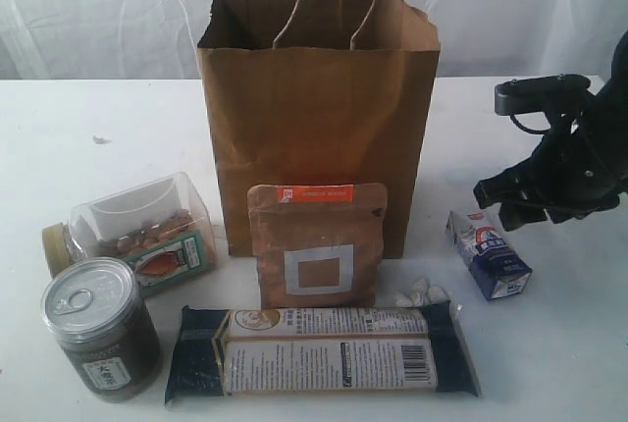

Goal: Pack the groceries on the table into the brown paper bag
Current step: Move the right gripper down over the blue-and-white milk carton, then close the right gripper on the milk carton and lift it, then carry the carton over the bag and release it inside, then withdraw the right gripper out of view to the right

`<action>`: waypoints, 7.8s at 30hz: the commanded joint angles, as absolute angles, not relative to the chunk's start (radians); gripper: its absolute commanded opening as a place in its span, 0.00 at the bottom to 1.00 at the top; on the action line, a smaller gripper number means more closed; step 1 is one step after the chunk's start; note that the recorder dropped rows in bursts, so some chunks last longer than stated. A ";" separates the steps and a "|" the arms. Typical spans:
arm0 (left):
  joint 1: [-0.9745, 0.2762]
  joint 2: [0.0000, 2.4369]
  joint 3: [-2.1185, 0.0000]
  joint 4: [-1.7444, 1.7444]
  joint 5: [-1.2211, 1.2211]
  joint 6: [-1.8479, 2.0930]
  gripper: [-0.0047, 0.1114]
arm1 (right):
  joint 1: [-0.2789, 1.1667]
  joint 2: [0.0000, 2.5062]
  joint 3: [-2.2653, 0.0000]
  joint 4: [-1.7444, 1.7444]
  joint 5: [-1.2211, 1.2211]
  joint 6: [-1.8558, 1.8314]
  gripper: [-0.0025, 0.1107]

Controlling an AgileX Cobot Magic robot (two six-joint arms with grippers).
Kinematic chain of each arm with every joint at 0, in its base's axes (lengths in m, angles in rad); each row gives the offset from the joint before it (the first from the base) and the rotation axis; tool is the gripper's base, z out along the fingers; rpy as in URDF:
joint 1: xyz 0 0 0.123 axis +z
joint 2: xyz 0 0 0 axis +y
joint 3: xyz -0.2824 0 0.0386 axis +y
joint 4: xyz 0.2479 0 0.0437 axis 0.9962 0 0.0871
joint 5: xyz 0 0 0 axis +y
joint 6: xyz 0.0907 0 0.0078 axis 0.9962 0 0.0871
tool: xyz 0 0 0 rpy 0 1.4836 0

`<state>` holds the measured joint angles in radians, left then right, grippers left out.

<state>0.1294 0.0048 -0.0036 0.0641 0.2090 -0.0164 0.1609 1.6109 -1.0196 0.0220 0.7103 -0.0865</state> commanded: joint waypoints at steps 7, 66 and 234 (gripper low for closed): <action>0.127 0.000 0.000 0.062 0.208 -0.015 0.04 | 0.159 1.630 -1.027 0.141 0.625 -0.132 0.57; 0.127 0.000 0.000 0.062 0.208 -0.015 0.04 | 0.159 1.670 -1.039 0.212 0.699 -0.156 0.18; 0.127 0.000 0.000 0.062 0.208 -0.015 0.04 | 0.000 1.197 -0.834 -0.136 1.083 0.317 0.09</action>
<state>0.1294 0.0048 -0.0036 0.0641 0.2090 -0.0164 0.0062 1.2642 -0.8370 -0.1476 0.9643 0.3106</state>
